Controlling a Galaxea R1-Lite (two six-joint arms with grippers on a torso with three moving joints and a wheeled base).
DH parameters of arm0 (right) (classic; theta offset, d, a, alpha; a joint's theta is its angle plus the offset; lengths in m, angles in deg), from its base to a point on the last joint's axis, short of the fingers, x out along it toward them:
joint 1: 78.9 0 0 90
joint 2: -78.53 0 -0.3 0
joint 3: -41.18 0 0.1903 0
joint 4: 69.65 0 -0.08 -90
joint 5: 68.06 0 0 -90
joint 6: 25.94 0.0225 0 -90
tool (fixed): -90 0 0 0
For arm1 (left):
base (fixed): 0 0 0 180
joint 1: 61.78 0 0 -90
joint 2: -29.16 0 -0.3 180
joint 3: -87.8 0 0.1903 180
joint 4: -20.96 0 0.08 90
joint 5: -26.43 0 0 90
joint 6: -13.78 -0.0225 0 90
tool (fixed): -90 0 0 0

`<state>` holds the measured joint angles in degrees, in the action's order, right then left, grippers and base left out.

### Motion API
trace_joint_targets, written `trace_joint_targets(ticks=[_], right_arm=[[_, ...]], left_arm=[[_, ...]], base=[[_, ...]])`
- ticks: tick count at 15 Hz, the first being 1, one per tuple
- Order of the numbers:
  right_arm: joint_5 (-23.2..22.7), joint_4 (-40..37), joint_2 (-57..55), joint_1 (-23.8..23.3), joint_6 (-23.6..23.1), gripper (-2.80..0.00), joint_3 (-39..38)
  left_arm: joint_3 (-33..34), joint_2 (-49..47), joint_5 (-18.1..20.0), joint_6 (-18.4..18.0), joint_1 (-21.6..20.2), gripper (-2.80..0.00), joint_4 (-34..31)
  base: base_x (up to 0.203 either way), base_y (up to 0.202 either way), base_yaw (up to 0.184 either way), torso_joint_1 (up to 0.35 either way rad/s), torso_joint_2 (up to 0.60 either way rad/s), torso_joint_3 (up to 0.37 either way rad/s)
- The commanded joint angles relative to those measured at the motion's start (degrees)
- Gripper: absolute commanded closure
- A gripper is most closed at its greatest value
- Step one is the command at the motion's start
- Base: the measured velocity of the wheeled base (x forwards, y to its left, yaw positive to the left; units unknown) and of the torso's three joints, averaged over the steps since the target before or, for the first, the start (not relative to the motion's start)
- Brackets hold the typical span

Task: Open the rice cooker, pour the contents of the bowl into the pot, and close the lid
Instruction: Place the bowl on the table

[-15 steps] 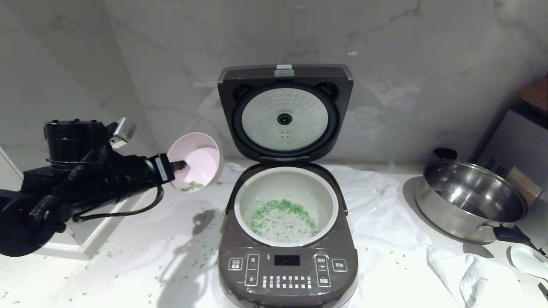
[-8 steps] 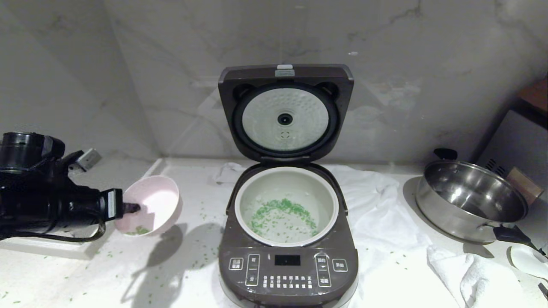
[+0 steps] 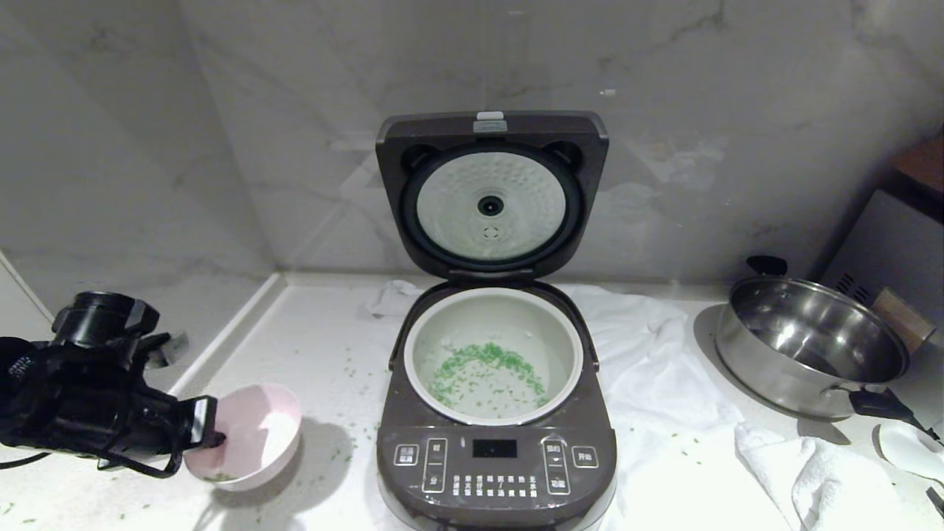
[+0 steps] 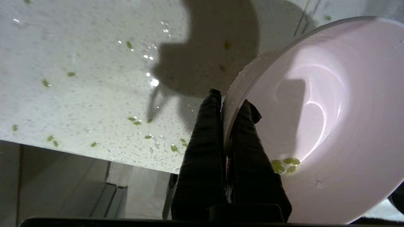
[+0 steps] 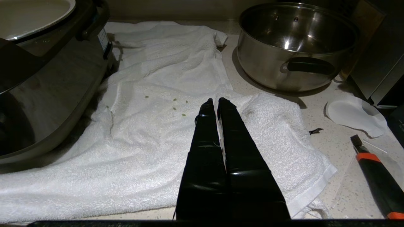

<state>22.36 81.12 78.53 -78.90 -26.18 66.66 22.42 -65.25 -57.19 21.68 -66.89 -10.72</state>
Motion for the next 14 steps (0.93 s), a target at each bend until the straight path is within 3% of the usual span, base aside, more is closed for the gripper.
trace_joint_targets(ticks=[1,8,14], right_arm=[[0.02,-0.02,0.00,0.00,-0.02,0.00,-0.01],[0.02,-0.02,0.00,0.00,-0.02,0.00,-0.01],[0.02,-0.02,0.00,0.00,-0.02,0.00,-0.01]], left_arm=[[0.17,-6.56,0.05,-0.01,-2.06,0.00,0.03],[-8.76,-21.59,0.17,0.71,-7.92,0.00,0.46],[-12.80,-22.75,-0.41,0.98,-8.07,0.00,0.40]], base=[[0.000,0.000,0.000,0.000,0.00,0.000],[0.000,0.000,0.000,0.000,0.00,0.000],[0.000,0.000,0.000,0.000,0.00,0.000]])
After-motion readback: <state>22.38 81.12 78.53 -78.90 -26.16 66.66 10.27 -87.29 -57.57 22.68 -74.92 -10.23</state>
